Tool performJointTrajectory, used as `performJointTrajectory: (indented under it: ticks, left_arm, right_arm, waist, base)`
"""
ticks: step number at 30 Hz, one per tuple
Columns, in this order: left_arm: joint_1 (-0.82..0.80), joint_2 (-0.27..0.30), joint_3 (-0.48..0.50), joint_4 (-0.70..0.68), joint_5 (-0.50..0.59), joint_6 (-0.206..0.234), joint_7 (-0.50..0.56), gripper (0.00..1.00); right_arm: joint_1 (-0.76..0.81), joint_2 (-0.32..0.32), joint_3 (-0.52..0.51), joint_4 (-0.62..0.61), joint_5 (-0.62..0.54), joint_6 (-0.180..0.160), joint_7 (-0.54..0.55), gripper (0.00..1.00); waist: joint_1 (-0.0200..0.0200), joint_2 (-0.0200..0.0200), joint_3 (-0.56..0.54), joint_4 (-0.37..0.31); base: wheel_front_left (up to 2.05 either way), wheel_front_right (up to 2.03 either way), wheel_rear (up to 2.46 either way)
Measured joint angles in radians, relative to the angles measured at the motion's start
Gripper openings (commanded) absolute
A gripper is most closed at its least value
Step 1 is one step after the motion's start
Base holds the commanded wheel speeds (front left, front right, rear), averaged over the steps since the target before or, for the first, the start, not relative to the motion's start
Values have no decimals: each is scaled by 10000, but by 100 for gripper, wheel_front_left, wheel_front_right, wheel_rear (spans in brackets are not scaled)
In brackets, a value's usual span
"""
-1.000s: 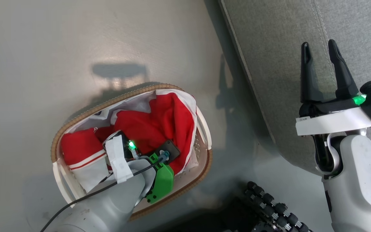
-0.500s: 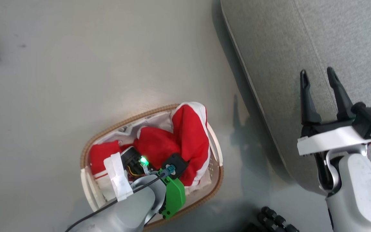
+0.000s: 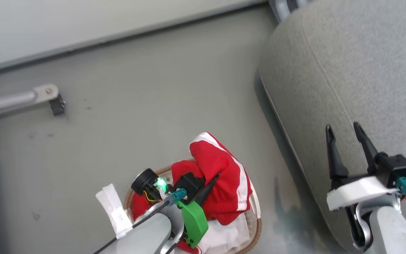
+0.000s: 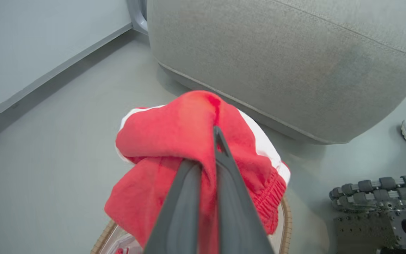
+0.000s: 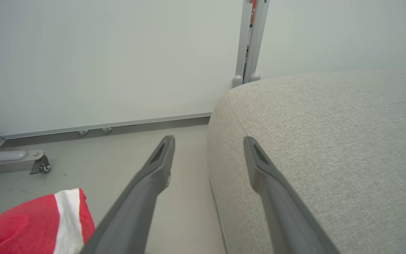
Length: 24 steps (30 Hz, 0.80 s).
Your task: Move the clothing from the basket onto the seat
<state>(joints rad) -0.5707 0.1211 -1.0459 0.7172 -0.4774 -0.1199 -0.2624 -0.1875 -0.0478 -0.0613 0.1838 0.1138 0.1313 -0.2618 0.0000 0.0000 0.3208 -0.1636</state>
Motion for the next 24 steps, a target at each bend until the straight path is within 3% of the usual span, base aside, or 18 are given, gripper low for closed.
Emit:
performJointTrajectory:
  ticks: [7, 14, 24]
  left_arm:
    - [-43, 539, 205, -970, 545, -31, 0, 0]
    - [-1262, 1035, 127, -1434, 537, -81, 84, 0]
    - [-3381, 1538, -113, -2349, -472, -109, 769, 0]
  right_arm:
    - [654, -4, 23, 128, -146, 0, 0, 100]
    - [835, -6, 347, 157, -184, 0, 0, 100]
    - [753, -4, 1367, 90, -307, 0, 0, 100]
  waist:
    - [0, 0, -1329, 410]
    - [0, 0, -2358, 801]
    - [0, 0, -3141, 1149]
  base:
    - [0, 0, 0]
    - [0, 0, 0]
    - [0, 0, 0]
